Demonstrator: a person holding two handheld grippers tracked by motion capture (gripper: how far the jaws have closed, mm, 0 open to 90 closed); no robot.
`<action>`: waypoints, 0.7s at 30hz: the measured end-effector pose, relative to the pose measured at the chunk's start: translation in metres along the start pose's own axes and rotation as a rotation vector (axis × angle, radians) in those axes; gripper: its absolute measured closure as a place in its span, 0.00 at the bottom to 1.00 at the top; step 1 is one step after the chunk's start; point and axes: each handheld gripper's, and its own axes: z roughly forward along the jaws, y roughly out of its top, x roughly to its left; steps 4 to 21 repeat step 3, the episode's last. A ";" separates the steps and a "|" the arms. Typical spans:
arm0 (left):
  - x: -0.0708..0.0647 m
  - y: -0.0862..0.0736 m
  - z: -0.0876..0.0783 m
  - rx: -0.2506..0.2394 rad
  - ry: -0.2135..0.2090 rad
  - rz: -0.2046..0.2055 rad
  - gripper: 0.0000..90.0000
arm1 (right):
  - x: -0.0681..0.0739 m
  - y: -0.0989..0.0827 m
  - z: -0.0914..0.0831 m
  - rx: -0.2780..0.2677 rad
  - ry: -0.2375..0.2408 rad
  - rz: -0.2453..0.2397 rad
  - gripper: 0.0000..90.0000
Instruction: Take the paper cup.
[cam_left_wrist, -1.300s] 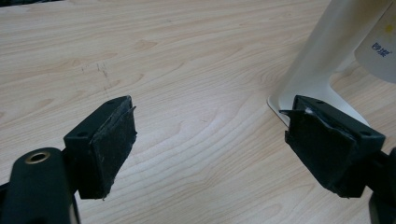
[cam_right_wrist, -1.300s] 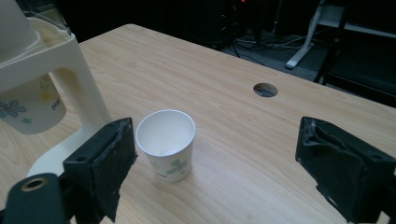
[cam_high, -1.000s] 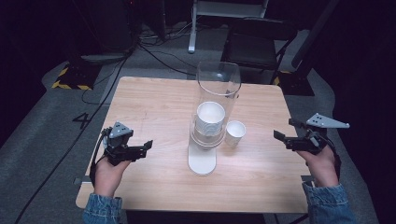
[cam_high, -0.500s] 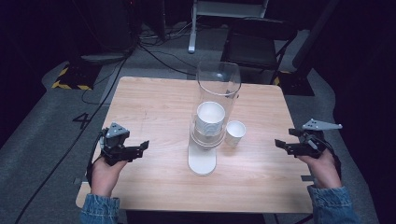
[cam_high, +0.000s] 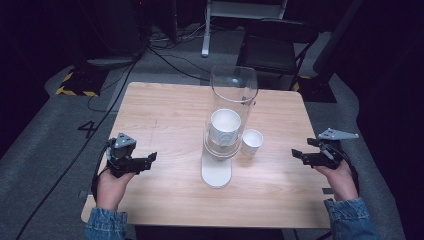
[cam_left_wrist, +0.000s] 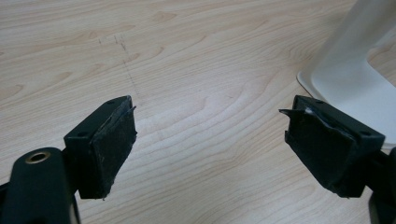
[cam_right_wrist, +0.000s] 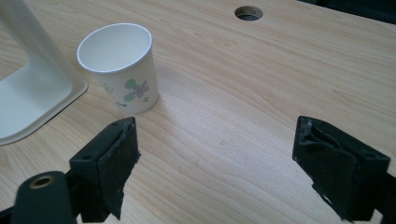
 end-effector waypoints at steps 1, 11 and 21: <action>0.000 0.000 0.000 -0.002 -0.002 -0.003 0.18 | 0.000 0.000 0.000 0.001 -0.001 0.001 0.16; 0.000 0.000 0.000 -0.009 -0.011 -0.011 0.18 | 0.001 0.000 0.001 0.000 0.004 0.003 0.16; 0.000 0.000 0.000 -0.009 -0.011 -0.011 0.18 | 0.001 0.000 0.001 0.000 0.004 0.003 0.16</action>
